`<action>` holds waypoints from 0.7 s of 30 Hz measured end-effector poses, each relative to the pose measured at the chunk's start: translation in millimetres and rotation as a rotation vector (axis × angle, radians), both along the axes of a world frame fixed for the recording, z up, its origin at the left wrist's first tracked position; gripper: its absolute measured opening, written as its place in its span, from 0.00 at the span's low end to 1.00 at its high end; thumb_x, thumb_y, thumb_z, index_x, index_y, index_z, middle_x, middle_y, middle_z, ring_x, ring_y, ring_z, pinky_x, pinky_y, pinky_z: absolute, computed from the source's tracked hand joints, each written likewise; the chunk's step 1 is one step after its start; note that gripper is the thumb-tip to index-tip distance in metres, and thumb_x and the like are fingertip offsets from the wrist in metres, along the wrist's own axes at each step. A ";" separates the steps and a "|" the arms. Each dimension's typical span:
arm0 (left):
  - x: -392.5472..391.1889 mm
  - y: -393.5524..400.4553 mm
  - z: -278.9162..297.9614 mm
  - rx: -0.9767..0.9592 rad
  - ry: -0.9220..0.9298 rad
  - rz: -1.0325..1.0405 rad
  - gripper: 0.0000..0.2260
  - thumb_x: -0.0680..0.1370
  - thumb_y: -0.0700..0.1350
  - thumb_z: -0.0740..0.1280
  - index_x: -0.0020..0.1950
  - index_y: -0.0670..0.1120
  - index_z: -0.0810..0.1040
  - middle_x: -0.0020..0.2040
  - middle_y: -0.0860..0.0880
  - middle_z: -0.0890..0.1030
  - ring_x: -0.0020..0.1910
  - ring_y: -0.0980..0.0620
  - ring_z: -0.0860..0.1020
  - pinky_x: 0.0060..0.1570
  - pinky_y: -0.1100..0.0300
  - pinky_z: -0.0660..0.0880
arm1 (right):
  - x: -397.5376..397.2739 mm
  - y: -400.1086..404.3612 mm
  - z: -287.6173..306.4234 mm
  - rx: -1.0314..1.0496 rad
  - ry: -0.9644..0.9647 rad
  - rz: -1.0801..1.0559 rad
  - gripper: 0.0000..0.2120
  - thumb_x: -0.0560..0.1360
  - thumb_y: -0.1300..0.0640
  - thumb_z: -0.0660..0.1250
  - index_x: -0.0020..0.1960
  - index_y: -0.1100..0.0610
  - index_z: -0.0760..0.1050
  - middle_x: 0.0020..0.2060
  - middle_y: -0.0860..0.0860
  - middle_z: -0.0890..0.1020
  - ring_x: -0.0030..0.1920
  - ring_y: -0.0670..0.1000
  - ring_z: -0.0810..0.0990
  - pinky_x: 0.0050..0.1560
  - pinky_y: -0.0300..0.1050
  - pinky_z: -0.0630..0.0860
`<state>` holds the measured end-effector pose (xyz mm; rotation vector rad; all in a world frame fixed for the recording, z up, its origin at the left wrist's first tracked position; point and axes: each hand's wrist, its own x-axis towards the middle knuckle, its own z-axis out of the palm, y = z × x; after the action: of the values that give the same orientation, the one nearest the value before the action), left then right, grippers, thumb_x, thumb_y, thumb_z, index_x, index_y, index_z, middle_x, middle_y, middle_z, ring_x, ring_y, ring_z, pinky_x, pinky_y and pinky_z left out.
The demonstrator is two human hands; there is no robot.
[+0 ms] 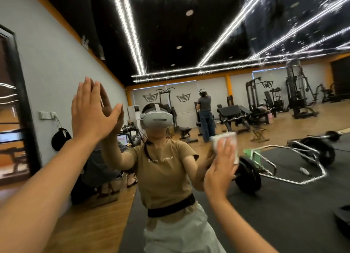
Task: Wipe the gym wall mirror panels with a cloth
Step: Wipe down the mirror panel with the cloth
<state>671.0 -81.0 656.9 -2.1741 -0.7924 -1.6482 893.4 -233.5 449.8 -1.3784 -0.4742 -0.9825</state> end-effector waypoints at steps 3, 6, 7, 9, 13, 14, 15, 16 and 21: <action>-1.5 -1.1 2.2 -0.006 0.011 0.003 0.37 0.80 0.61 0.62 0.81 0.46 0.49 0.82 0.47 0.46 0.80 0.47 0.44 0.77 0.51 0.43 | -34.2 16.1 -42.4 -0.367 -0.359 0.090 0.28 0.79 0.64 0.53 0.78 0.51 0.61 0.79 0.47 0.58 0.79 0.52 0.54 0.77 0.50 0.45; -0.6 -3.5 1.3 -0.011 0.002 0.005 0.37 0.80 0.60 0.62 0.81 0.46 0.50 0.82 0.47 0.46 0.80 0.47 0.44 0.77 0.51 0.43 | -22.2 -0.5 -54.7 -0.736 -0.799 0.100 0.27 0.80 0.62 0.54 0.78 0.50 0.63 0.78 0.46 0.62 0.78 0.50 0.58 0.76 0.55 0.54; -0.2 -4.1 0.9 -0.011 -0.002 0.004 0.37 0.80 0.60 0.62 0.81 0.46 0.50 0.82 0.46 0.46 0.80 0.47 0.44 0.77 0.51 0.43 | -13.0 -8.3 -45.5 -0.807 -0.891 0.092 0.27 0.80 0.61 0.55 0.78 0.50 0.63 0.78 0.47 0.62 0.78 0.50 0.58 0.75 0.56 0.56; 0.2 -4.9 0.1 -0.009 -0.005 0.004 0.36 0.80 0.60 0.62 0.81 0.46 0.50 0.82 0.46 0.46 0.80 0.47 0.44 0.77 0.51 0.43 | 5.5 -17.2 -13.8 -0.811 -0.949 0.040 0.29 0.78 0.62 0.60 0.78 0.50 0.62 0.78 0.48 0.62 0.78 0.50 0.58 0.74 0.57 0.58; -1.6 -3.6 1.0 -0.011 0.010 0.008 0.37 0.80 0.60 0.61 0.81 0.46 0.49 0.82 0.47 0.45 0.80 0.48 0.43 0.77 0.52 0.42 | 17.8 -17.0 79.6 -0.437 -0.568 0.076 0.31 0.78 0.66 0.61 0.78 0.50 0.60 0.78 0.50 0.60 0.79 0.51 0.55 0.78 0.52 0.50; -2.7 -3.1 1.5 -0.013 0.020 0.011 0.37 0.80 0.60 0.61 0.82 0.46 0.48 0.82 0.47 0.45 0.80 0.48 0.43 0.77 0.52 0.42 | 15.8 -16.6 101.8 -0.363 -0.448 0.102 0.28 0.79 0.63 0.56 0.78 0.49 0.59 0.79 0.50 0.59 0.79 0.51 0.53 0.78 0.53 0.48; -3.8 -2.9 1.9 -0.015 0.030 0.012 0.37 0.80 0.60 0.61 0.82 0.46 0.48 0.82 0.48 0.45 0.80 0.48 0.43 0.77 0.52 0.42 | 12.6 -15.4 118.7 -0.308 -0.348 0.124 0.28 0.80 0.62 0.53 0.79 0.49 0.58 0.79 0.50 0.57 0.80 0.51 0.51 0.78 0.56 0.47; -5.0 -2.6 2.5 -0.017 0.040 0.012 0.37 0.80 0.60 0.61 0.82 0.47 0.48 0.82 0.48 0.45 0.80 0.49 0.42 0.77 0.52 0.42 | 8.5 -10.9 127.9 -0.270 -0.279 0.127 0.29 0.79 0.62 0.52 0.79 0.49 0.57 0.79 0.51 0.56 0.80 0.52 0.49 0.78 0.58 0.46; -10.9 0.7 4.1 -0.025 0.077 0.000 0.37 0.80 0.59 0.62 0.82 0.48 0.48 0.82 0.49 0.44 0.80 0.49 0.42 0.76 0.53 0.43 | -37.7 29.7 68.9 -0.366 -0.541 0.126 0.29 0.77 0.65 0.50 0.78 0.52 0.61 0.79 0.51 0.59 0.79 0.53 0.53 0.73 0.66 0.58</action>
<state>660.1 -80.4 661.0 -2.2401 -0.7950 -1.5525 855.6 -203.8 518.7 -1.3704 -1.1803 -1.2036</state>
